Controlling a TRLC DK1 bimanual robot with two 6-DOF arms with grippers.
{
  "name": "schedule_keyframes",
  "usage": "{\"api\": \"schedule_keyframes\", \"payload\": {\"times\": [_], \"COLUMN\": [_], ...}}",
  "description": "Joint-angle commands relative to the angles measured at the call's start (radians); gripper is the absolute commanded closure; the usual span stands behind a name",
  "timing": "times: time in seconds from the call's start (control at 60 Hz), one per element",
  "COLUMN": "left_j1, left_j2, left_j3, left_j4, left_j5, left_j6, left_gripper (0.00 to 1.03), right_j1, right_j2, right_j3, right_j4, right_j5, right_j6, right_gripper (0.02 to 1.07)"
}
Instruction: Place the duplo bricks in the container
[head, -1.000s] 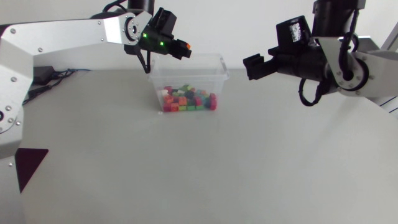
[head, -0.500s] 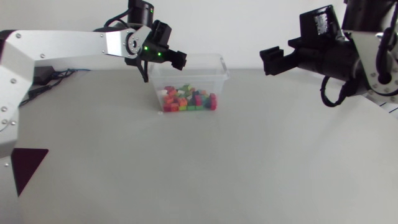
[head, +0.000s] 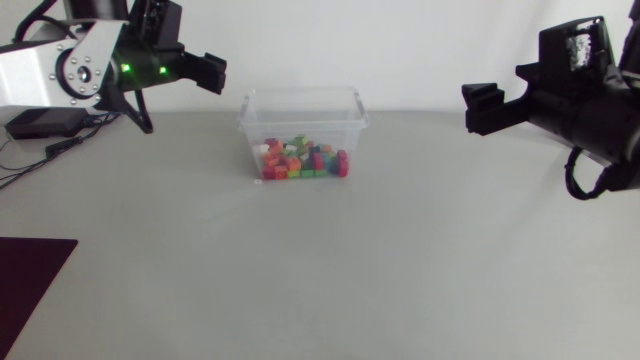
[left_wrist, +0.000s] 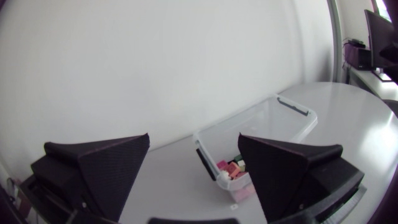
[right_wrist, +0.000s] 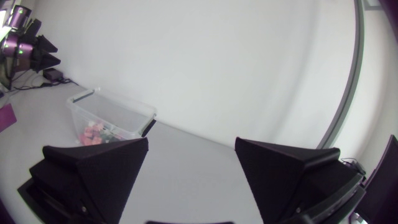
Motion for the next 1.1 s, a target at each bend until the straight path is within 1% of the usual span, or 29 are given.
{"api": "schedule_keyframes", "payload": {"times": [0.0,0.067,0.233,0.283,0.517,0.667,0.917,1.083], "left_j1": [0.023,0.036,0.062,0.065,0.085,0.1,0.106,0.102], "left_j2": [-0.077,-0.131,-0.316,-0.361,-0.589,-0.692,-0.848,-0.948], "left_j3": [-0.089,-0.144,-0.328,-0.365,-0.546,-0.638,-0.736,-0.791], "left_j4": [0.007,0.021,0.116,0.127,0.125,0.125,0.108,0.064], "left_j5": [-0.007,-0.005,-0.002,-0.002,-0.002,-0.002,-0.002,-0.002], "left_j6": [0.035,0.038,0.047,0.044,0.038,0.027,0.009,0.0], "left_gripper": [0.04,0.04,0.04,0.04,0.04,0.04,0.04,0.04], "right_j1": [-0.004,-0.009,-0.04,-0.043,-0.067,-0.093,-0.098,-0.11], "right_j2": [-0.068,-0.113,-0.208,-0.235,-0.364,-0.435,-0.563,-0.64], "right_j3": [-0.053,-0.077,-0.123,-0.14,-0.228,-0.283,-0.346,-0.4], "right_j4": [0.013,0.013,-0.002,-0.002,-0.011,-0.025,-0.056,-0.077], "right_j5": [0.018,0.029,0.031,0.032,0.043,0.049,0.064,0.064], "right_j6": [-0.026,-0.032,-0.045,-0.045,-0.058,-0.072,-0.091,-0.092], "right_gripper": [0.06,0.06,0.06,0.06,0.06,0.06,0.06,0.06]}}
